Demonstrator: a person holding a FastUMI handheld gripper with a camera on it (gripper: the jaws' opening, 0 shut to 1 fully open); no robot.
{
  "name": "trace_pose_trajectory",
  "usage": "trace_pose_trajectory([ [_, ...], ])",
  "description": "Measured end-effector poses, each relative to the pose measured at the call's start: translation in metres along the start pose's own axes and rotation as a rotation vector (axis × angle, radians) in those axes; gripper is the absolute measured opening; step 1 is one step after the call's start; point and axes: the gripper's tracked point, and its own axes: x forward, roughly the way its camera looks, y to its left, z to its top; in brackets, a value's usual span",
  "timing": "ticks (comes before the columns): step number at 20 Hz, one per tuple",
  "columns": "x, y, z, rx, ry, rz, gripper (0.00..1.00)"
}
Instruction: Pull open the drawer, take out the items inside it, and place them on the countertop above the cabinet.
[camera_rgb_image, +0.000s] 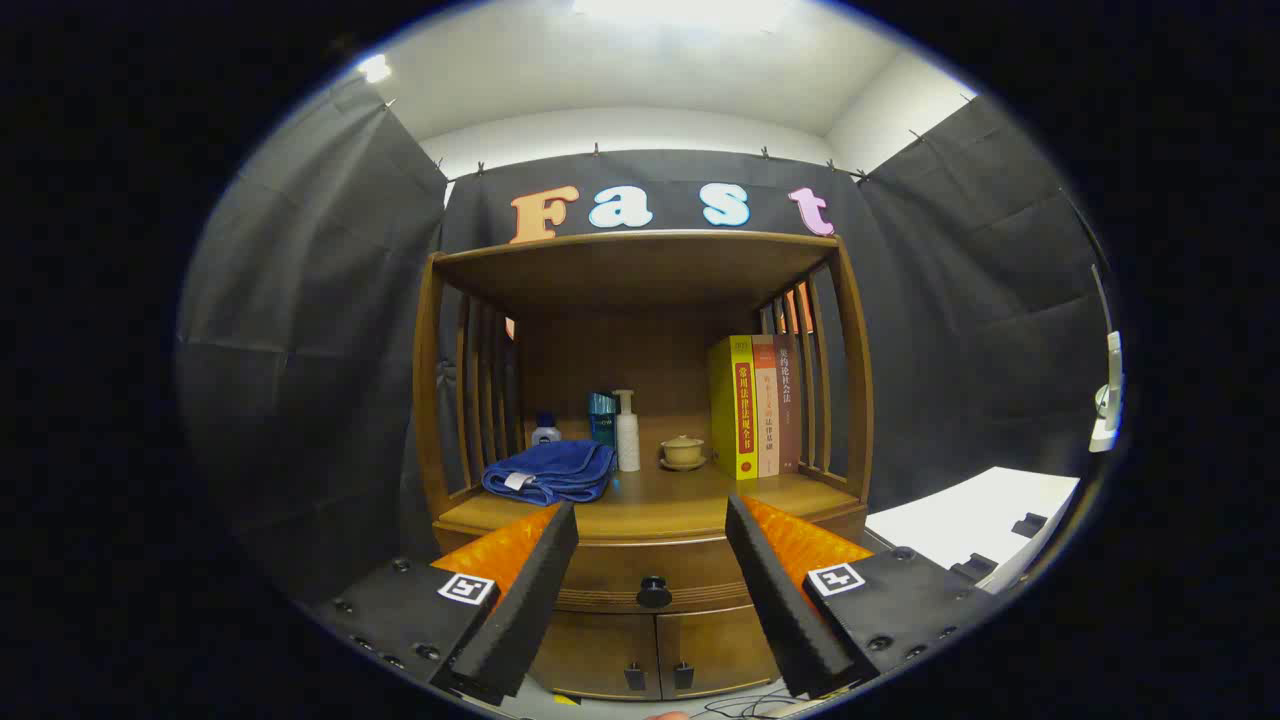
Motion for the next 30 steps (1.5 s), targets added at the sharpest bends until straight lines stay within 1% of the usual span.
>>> trace_pose_trajectory([
  [8, -0.004, -0.007, 0.005, 0.026, -0.036, -0.01, 0.98],
  [12, -0.001, -0.012, -0.008, 0.05, -0.011, -0.019, 0.98],
  [19, 0.0, -0.022, -0.01, 0.075, -0.008, -0.023, 0.98],
  [23, 0.002, -0.023, -0.019, 0.059, 0.005, -0.022, 0.98],
  [26, 0.003, -0.02, -0.023, 0.071, 0.011, -0.011, 0.98],
  [30, 0.01, -0.019, -0.023, 0.048, -0.009, -0.01, 0.98],
])
